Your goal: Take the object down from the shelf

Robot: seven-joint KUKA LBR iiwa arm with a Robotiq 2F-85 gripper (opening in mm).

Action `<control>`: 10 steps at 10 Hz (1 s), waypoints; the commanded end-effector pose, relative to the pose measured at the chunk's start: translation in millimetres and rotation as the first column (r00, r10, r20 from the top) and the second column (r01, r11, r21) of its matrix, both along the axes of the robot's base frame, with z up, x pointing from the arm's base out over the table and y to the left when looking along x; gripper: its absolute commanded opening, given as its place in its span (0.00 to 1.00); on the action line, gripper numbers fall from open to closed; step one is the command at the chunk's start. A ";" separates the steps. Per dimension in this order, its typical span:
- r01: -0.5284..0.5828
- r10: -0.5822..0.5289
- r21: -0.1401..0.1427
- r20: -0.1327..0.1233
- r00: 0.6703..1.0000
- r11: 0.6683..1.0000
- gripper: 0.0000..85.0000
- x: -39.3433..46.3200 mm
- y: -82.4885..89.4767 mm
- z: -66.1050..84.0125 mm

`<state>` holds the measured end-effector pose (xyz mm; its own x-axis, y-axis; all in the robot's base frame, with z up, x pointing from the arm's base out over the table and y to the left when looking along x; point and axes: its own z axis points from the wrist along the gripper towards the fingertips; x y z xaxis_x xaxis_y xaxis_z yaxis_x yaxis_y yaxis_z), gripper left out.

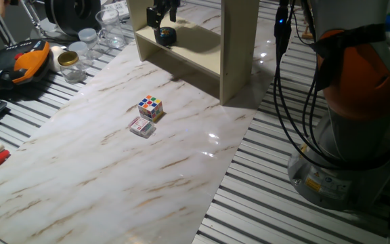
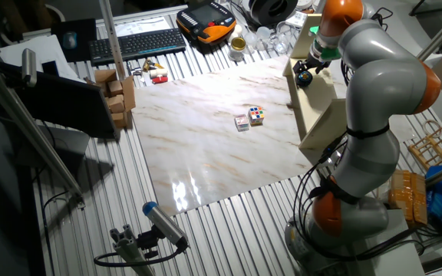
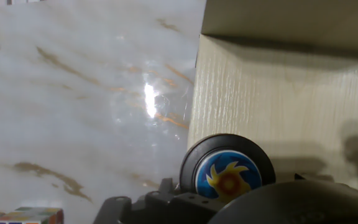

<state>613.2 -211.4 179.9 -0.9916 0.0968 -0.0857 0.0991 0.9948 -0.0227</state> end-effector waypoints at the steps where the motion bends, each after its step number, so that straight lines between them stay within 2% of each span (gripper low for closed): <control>1: 0.001 -0.001 0.004 0.000 1.000 1.000 1.00 0.4 0.0 -1.4; 4: 0.001 -0.001 0.004 0.002 1.000 1.000 1.00 2.0 -2.5 -7.2; 10: 0.002 -0.003 0.024 0.006 1.000 1.000 1.00 2.1 0.1 -17.0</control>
<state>615.5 -211.3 162.8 -0.9907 0.1012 -0.0907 0.1015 0.9948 0.0015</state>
